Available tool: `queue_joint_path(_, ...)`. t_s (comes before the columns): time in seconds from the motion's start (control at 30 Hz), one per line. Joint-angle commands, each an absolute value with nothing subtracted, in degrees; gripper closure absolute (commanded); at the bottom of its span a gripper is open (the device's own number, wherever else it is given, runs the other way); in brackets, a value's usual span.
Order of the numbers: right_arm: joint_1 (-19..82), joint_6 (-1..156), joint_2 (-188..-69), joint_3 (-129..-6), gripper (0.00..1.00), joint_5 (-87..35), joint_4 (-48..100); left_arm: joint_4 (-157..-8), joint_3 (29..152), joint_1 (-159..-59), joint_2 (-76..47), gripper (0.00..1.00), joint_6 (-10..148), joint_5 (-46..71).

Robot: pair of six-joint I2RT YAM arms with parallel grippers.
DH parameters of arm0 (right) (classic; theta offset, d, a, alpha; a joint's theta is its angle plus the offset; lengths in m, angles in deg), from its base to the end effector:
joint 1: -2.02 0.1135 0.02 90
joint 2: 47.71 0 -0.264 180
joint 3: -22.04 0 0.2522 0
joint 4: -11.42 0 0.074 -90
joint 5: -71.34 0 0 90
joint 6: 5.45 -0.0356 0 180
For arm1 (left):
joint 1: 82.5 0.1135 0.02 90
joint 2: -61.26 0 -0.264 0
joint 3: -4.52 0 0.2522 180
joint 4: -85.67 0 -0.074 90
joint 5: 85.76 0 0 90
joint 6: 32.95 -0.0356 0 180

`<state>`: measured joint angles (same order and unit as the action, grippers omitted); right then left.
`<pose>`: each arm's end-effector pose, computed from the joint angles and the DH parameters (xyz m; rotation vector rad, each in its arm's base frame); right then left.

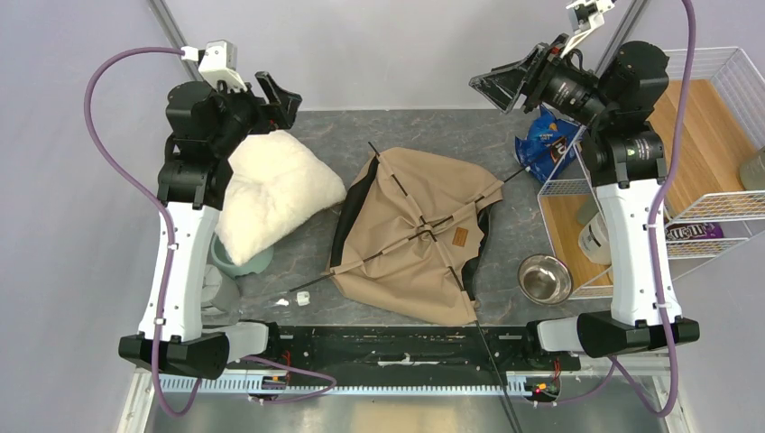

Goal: Set up the pet tent

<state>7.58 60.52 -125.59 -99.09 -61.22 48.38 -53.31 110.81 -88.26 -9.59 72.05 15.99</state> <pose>0.2444 0.0480 0.5554 -0.3858 1.5175 0.9501 0.2452 -0.0320 0.4985 0.0210 1.6852 -0.4441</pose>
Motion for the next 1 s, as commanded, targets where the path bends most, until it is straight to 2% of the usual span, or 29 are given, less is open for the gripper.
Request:
queue_joint_path(0.0,7.6,59.8,-125.7,-98.6,0.22,-61.0,47.3,-56.4,109.7,-88.4,-8.8,0.09,73.6,16.5)
queue_joint_path(0.23,10.9,61.0,-126.4,-97.3,0.21,-59.8,46.7,-60.2,106.0,-88.3,-6.9,0.08,74.1,16.6)
queue_joint_path(0.43,22.5,67.9,-130.6,-99.2,0.21,-51.7,51.4,-60.0,104.6,-88.4,-6.9,0.05,75.1,15.8)
queue_joint_path(0.7,32.6,71.4,-138.6,-96.5,0.23,-37.2,49.3,-58.6,101.7,-88.4,-7.3,0.05,76.1,15.0)
queue_joint_path(0.8,33.6,71.8,-142.8,-96.1,0.32,-32.6,48.1,-58.6,101.2,-88.3,-8.4,0.05,76.3,16.0)
queue_joint_path(0.9,33.6,71.9,-148.2,-97.1,0.53,-29.7,47.7,-58.8,101.1,-88.4,-9.7,0.06,76.7,17.0)
queue_joint_path(0.97,33.6,72.5,-152.0,-98.2,0.61,-28.1,47.7,-58.9,100.8,-88.3,-10.6,0.06,77.1,17.5)
